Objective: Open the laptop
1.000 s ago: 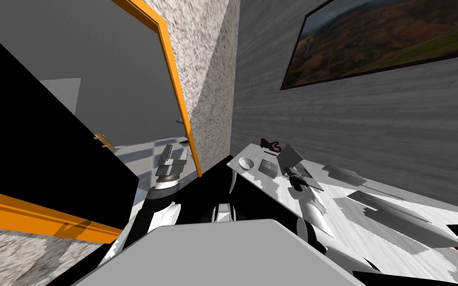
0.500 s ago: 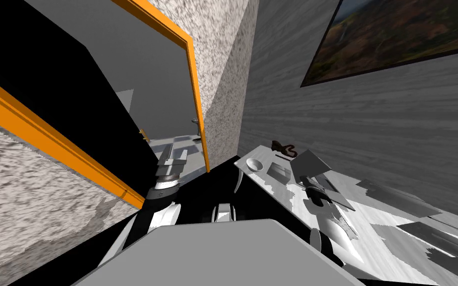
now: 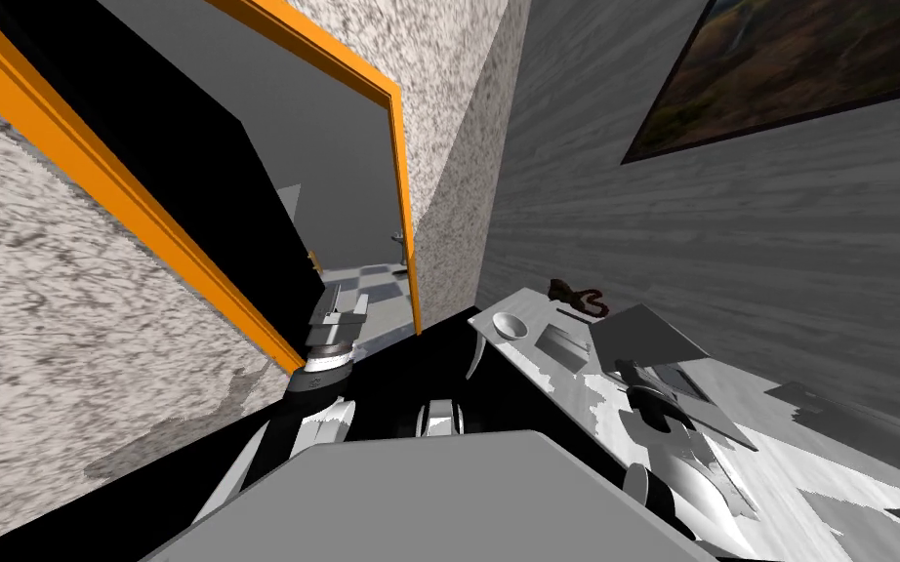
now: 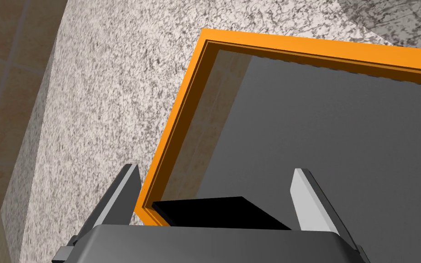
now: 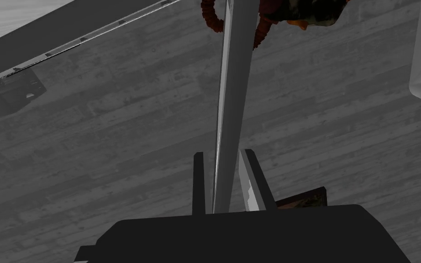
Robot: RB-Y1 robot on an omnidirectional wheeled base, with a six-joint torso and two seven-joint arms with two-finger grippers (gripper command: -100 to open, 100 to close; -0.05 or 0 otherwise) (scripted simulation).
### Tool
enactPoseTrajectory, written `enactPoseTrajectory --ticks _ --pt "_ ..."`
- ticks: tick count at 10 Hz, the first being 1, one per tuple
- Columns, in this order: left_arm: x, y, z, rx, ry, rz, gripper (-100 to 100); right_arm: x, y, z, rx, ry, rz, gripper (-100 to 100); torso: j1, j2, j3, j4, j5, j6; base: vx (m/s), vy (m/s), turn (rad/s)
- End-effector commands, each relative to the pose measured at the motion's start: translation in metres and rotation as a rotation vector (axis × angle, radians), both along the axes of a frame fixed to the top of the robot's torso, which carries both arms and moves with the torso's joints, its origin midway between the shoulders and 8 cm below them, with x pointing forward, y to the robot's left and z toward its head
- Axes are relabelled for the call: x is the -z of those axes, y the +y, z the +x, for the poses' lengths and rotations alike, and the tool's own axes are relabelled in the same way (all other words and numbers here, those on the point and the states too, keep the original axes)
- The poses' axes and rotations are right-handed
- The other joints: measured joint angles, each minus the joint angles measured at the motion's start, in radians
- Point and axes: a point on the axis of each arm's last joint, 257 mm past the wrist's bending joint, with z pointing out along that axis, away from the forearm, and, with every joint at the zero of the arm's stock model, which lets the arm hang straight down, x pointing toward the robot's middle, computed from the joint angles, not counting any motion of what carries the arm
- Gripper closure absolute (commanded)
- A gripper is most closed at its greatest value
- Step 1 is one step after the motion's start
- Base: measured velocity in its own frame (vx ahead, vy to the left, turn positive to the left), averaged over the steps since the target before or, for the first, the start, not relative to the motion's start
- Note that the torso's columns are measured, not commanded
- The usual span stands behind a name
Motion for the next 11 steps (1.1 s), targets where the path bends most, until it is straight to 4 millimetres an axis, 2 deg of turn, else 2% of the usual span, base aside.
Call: enactPoseTrajectory --ticks 1,3,4,5,6,7,9,10,11 --pt "0.000 0.000 0.000 0.000 0.000 0.000 0 0.011 -0.024 -0.065 0.102 -0.023 0.041 100 0.000 0.001 0.001 0.001 0.001 -0.003 -0.070 0.020 0.360" --pt "0.000 0.000 0.000 0.000 0.000 0.000 0 0.010 -0.026 -0.070 0.114 -0.030 0.041 100 0.002 -0.001 -0.001 0.001 0.002 -0.002 -0.011 0.004 0.062" --pt "0.000 0.000 0.000 0.000 0.000 0.000 0 0.007 -0.040 -0.108 0.165 -0.064 0.048 100 0.004 0.001 0.000 0.002 0.004 0.000 -0.043 0.017 0.300" --pt "0.000 0.000 0.000 0.000 0.000 0.000 0 0.005 -0.047 -0.129 0.203 -0.072 0.046 100 0.004 0.004 0.003 0.003 0.003 -0.003 -0.073 0.016 0.435" --pt "0.000 0.000 0.000 0.000 0.000 0.000 0 0.002 -0.055 -0.159 0.233 -0.098 0.048 100 0.006 0.005 0.003 0.005 0.005 -0.006 -0.093 0.020 0.435" --pt "0.000 0.000 0.000 0.000 0.000 0.000 0 0.000 -0.059 -0.177 0.264 -0.103 0.044 100 0.007 0.005 0.003 0.005 0.007 -0.007 -0.071 0.013 0.409" --pt "0.000 0.000 0.000 0.000 0.000 0.000 0 -0.004 -0.063 -0.189 0.290 -0.118 0.042 100 0.010 0.000 -0.001 0.004 0.010 -0.003 -0.009 0.012 0.078" --pt "0.000 0.000 0.000 0.000 0.000 0.000 0 -0.009 -0.064 -0.182 0.280 -0.120 0.036 100 0.010 0.002 0.000 0.004 0.011 0.000 0.007 0.007 -0.010" --pt "0.000 0.000 0.000 0.000 0.000 0.000 0 0.004 -0.052 -0.173 0.268 -0.191 0.077 100 0.010 0.004 0.001 0.005 0.012 -0.002 -0.023 -0.035 -0.083"
